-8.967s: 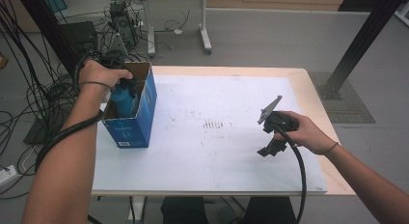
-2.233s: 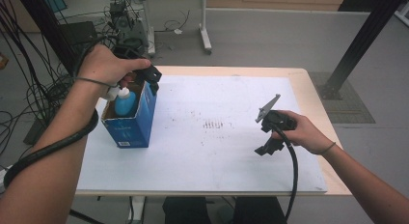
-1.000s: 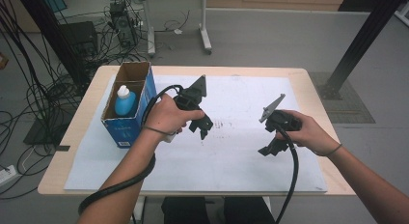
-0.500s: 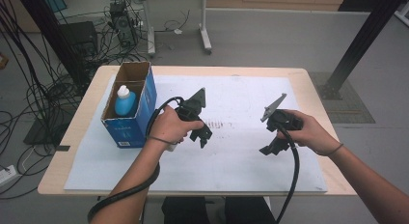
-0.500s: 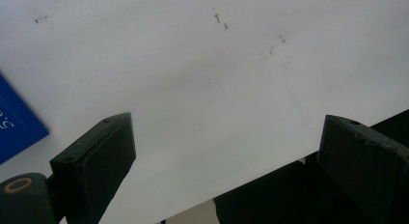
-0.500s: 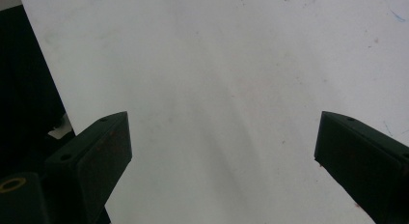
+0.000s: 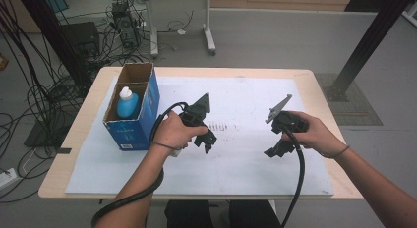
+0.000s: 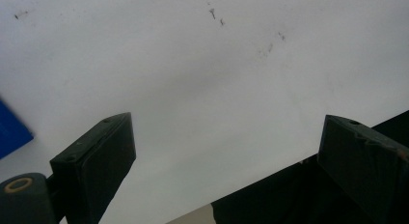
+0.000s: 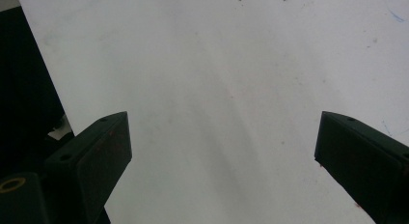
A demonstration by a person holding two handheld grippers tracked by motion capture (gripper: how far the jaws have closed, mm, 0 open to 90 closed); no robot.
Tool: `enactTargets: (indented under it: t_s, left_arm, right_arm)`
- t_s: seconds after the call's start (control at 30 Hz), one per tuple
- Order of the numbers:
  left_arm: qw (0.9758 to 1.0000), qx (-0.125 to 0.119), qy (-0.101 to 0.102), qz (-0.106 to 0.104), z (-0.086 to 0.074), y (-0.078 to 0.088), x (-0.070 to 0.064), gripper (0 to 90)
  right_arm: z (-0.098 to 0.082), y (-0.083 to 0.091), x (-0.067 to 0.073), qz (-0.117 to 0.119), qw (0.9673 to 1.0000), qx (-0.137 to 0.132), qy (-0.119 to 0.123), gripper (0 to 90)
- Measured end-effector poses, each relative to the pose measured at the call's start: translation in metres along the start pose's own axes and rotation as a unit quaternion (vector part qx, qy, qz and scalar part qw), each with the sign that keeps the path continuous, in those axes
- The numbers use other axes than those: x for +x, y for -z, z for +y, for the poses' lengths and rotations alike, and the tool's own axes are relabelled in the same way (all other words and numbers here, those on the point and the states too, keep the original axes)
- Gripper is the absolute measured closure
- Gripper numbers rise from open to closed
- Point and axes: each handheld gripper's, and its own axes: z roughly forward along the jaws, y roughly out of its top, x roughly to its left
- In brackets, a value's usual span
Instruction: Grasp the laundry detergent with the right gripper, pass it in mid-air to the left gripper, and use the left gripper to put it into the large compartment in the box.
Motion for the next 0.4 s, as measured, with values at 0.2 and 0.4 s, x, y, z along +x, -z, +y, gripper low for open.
enactTargets:
  t_s: [0.2, 0.4]
  left_arm:
    - [1.0, -0.003, 0.001, -0.002, -0.0016, 0.0008, 0.0002, 6.7]
    - [1.0, -0.007, -0.001, -0.005, -0.0015, 0.0035, -0.0025, 6.7]
  right_arm:
    - [0.0, 0.0013, 0.0025, -0.002, 1.0, 0.0, -0.002, 5.5]
    - [-0.0015, 0.0049, 0.0065, -0.001, 1.0, -0.004, -0.003, 5.5]
